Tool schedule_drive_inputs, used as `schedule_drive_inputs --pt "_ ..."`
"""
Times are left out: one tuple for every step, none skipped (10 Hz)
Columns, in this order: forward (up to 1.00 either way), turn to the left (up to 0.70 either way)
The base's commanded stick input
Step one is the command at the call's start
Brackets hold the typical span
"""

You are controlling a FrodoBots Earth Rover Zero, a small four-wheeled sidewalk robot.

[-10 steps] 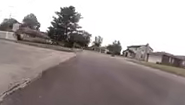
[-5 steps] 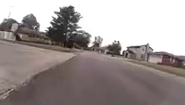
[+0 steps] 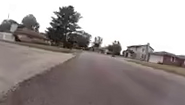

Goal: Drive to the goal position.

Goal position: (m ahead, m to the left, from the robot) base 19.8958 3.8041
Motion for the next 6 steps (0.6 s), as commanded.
schedule_drive_inputs --pt "0.7 0.0" --pt "0.7 0.0" --pt "0.7 0.0" --pt "0.7 0.0" --pt "0.7 0.0" --pt "0.7 0.0"
